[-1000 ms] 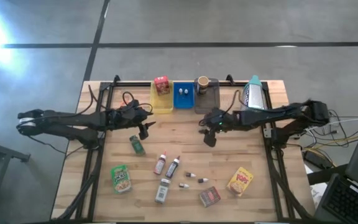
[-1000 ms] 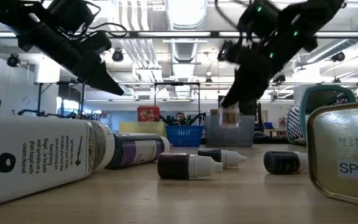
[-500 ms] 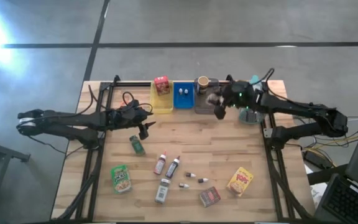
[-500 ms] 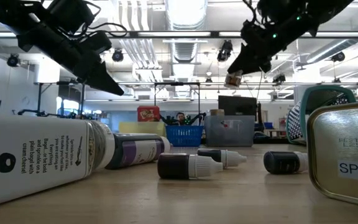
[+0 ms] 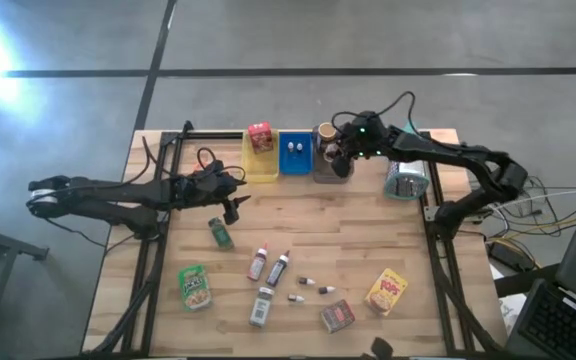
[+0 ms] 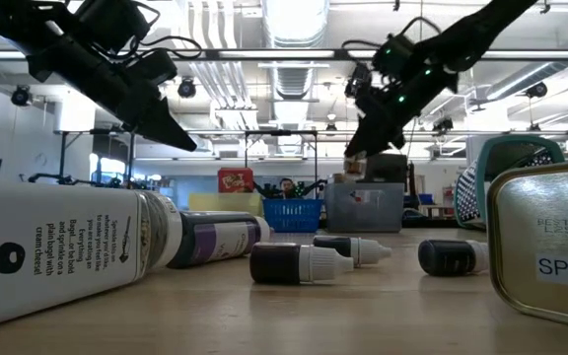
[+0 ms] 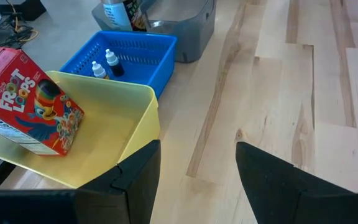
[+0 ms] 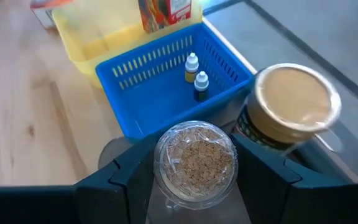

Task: Pick & Place Kitchen Items
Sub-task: Put the brown seasoning bottle into the black bin, then put the orange cereal box into the yellow bin

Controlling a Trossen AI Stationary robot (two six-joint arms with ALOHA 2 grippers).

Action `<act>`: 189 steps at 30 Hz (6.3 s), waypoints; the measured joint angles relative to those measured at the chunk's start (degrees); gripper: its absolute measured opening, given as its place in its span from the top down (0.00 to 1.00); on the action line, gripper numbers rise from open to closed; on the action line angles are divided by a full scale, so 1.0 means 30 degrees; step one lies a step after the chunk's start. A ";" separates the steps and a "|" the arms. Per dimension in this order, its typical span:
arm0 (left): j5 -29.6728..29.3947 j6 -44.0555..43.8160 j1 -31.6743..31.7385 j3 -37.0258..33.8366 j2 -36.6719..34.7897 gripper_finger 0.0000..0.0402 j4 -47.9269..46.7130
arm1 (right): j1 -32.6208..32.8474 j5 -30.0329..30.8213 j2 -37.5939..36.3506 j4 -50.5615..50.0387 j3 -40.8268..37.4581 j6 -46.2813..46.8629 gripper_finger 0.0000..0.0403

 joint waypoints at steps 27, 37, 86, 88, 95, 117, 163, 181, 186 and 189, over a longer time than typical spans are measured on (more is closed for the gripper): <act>0.0000 -0.0007 0.0006 0.0000 0.0000 0.46 -0.0014 | 0.0721 0.3927 0.5556 0.5847 -0.0609 0.3818 0.54; 0.0000 0.0000 0.0006 0.0000 0.0000 0.46 -0.0007 | 0.0758 0.3835 0.5576 0.5866 -0.0617 0.3822 0.48; 0.0000 -0.0002 -0.0002 0.0000 0.0000 0.46 -0.0007 | 0.3724 0.3687 -0.3222 -0.0174 -0.1159 0.2856 0.67; -0.0003 -0.0002 0.0003 0.0000 0.0000 0.46 -0.0005 | 0.3976 0.3687 -0.3695 -0.0296 -0.1159 0.2856 0.70; 0.0000 -0.0007 0.0006 0.0000 0.0000 0.46 -0.0007 | 0.4804 0.3679 -0.5134 -0.1175 -0.1166 0.2849 0.78; -0.0007 -0.0232 -0.0002 0.0015 -0.0022 0.46 0.2410 | 0.6637 0.3525 -0.7009 -0.2888 -0.1166 0.2796 0.93; -0.0765 0.2019 0.3217 1.0107 0.1617 0.24 -1.8620 | 1.1482 0.3723 -0.8357 -0.4064 -0.1166 0.3446 0.98; -0.0773 1.2508 0.7086 1.1695 0.9344 0.22 -2.2280 | 1.1475 0.3748 -0.8357 -0.4035 -0.1166 0.3891 0.98; -0.2357 1.4130 0.7087 1.1985 0.9814 0.22 -2.2299 | 1.1475 0.3745 -0.8349 -0.4040 -0.1166 0.3761 0.98; -0.3981 1.5705 0.7294 1.1978 0.9814 0.22 -2.2280 | 1.1475 0.3745 -0.8349 -0.4050 -0.1166 0.3420 0.98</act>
